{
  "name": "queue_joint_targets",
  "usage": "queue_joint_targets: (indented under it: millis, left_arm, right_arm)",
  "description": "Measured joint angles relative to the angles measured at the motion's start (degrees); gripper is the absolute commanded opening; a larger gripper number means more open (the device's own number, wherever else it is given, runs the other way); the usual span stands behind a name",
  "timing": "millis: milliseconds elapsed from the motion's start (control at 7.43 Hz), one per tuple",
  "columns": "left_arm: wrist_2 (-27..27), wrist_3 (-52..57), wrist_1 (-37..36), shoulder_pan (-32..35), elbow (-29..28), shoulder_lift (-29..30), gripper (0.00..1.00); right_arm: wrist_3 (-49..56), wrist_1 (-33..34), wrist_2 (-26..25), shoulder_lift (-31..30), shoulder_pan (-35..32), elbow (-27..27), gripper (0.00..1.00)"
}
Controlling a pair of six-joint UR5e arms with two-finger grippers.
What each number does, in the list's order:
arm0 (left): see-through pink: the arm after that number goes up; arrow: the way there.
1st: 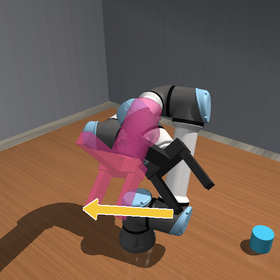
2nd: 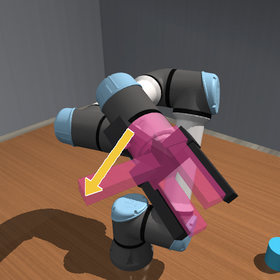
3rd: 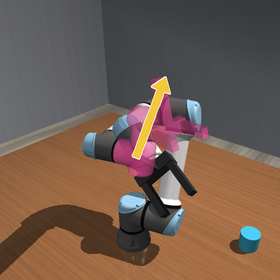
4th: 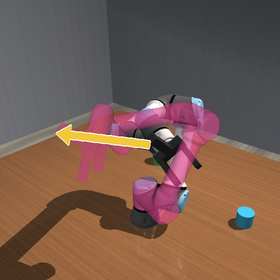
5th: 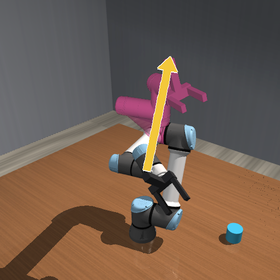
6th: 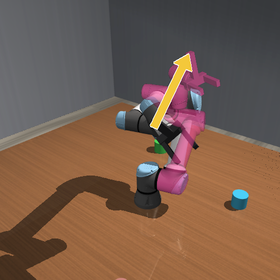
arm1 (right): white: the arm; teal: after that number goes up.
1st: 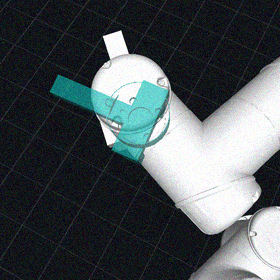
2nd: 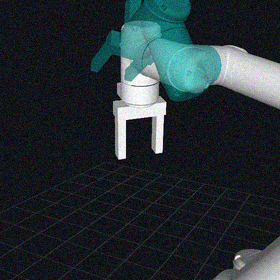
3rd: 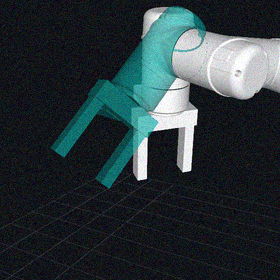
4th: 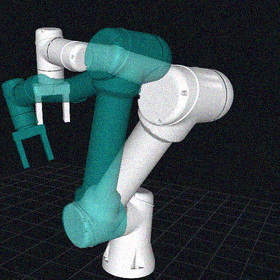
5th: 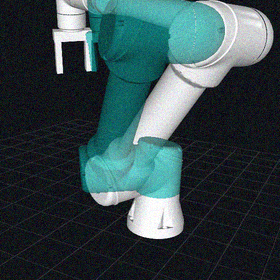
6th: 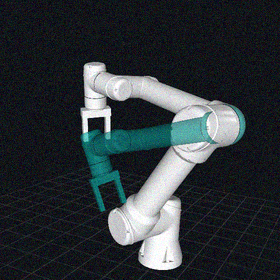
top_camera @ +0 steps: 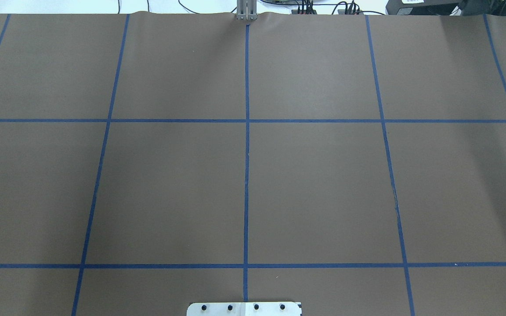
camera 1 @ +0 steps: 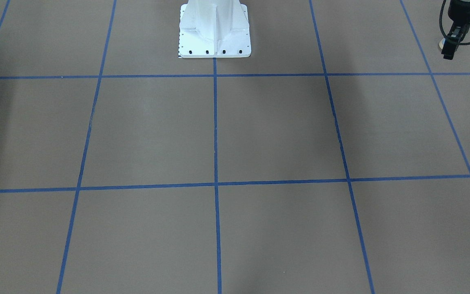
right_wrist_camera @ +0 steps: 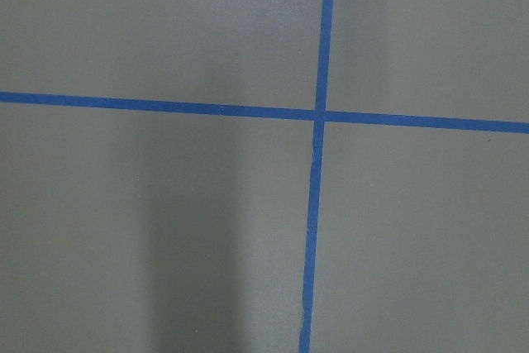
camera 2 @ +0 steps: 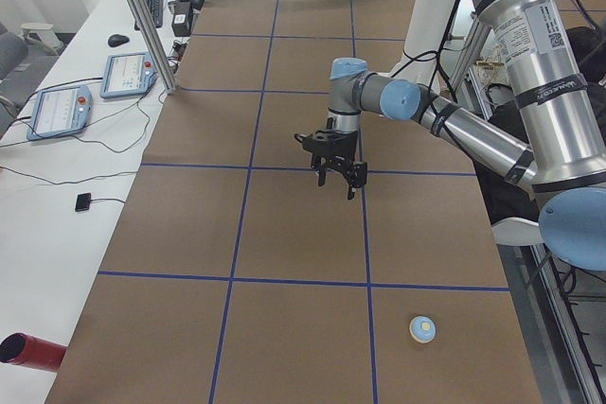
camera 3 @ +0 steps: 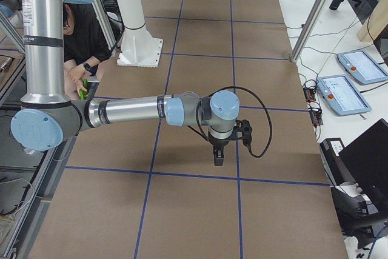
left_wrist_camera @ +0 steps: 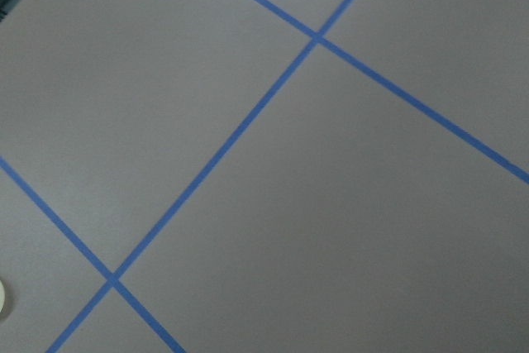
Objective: Place and press bell with both arms
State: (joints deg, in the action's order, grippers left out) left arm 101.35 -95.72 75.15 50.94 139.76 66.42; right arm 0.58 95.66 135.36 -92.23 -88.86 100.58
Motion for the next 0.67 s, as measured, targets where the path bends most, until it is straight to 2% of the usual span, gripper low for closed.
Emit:
queue_joint_targets:
  millis: [404, 673]
  left_arm:
    - [-3.52, -22.21, -0.06, -9.38, -2.47, -7.97, 1.0]
    - [-3.69, -43.08, 0.35, -23.28, -7.92, -9.42, 1.0]
  right_arm:
    - [0.03, -0.11, 0.12, 0.06, 0.0, 0.29, 1.0]
    - [0.03, -0.12, 0.06, 0.13, 0.0, 0.73, 1.0]
